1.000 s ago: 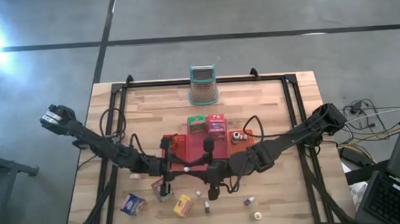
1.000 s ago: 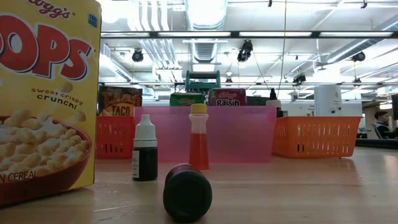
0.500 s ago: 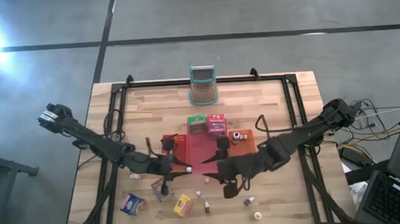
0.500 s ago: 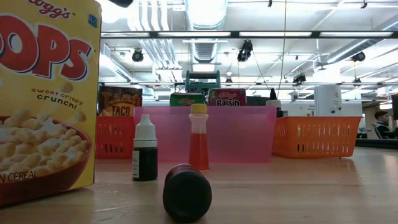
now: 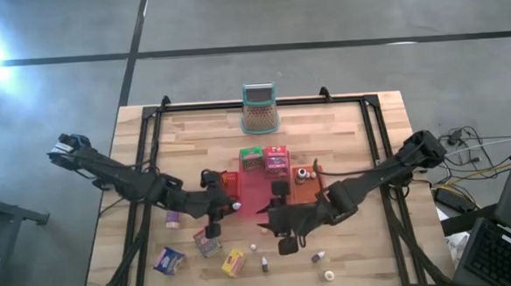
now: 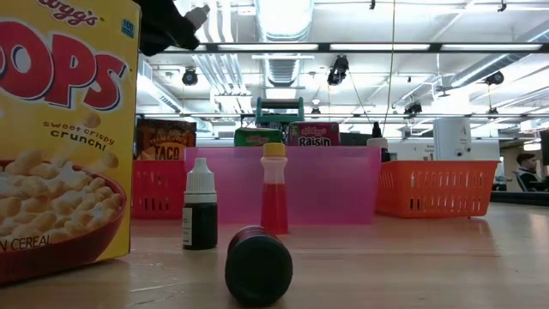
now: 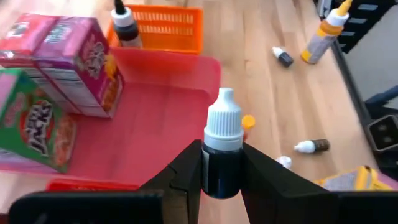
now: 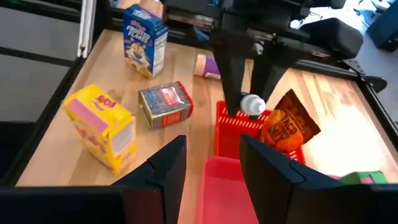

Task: Pick & Place Kitchen Items
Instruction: Put the small brown food coloring bottle into the orange bin

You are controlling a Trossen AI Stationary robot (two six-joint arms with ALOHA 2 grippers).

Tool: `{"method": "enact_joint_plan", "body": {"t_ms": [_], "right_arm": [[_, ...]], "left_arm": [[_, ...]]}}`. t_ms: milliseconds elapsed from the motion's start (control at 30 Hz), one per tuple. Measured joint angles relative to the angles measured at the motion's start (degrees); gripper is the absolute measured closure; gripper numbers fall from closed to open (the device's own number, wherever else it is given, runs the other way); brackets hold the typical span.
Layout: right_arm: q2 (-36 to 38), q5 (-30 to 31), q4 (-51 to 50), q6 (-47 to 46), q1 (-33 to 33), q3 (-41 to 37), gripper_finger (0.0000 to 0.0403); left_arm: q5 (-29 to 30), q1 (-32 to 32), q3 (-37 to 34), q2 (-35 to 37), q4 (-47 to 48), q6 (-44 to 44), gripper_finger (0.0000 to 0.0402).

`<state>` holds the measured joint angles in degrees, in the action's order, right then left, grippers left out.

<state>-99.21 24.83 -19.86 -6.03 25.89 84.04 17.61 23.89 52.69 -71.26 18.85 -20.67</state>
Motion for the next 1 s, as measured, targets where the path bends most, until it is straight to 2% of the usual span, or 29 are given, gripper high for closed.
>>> {"method": "enact_joint_plan", "body": {"t_ms": [67,200,367,800,1000], "right_arm": [[-0.08,-1.24,0.21,0.01,-0.74,0.03,0.0264],[-0.36,-8.72,2.73,0.01,-2.87,0.16,0.0256],[-0.43,-9.14,2.67,0.33,-4.21,0.19,0.0241],[-0.43,-9.43,2.49,2.07,-4.45,0.08,0.022],[-0.43,-9.43,2.38,2.63,-4.43,0.08,0.0229]], "left_arm": [[-1.5,-0.2,0.3,0.0,-0.22,0.02,0.0309],[-3.6,-0.42,1.18,-0.41,-0.25,0.23,0.0309],[-7.84,-0.55,3.35,-2.46,0.15,2.08,0.0309],[-8.75,-1.6,12.4,-8.63,3.53,7.83,0.0309],[-8.77,-2.1,15.27,-10.94,4.1,10.75,0.0309]]}}
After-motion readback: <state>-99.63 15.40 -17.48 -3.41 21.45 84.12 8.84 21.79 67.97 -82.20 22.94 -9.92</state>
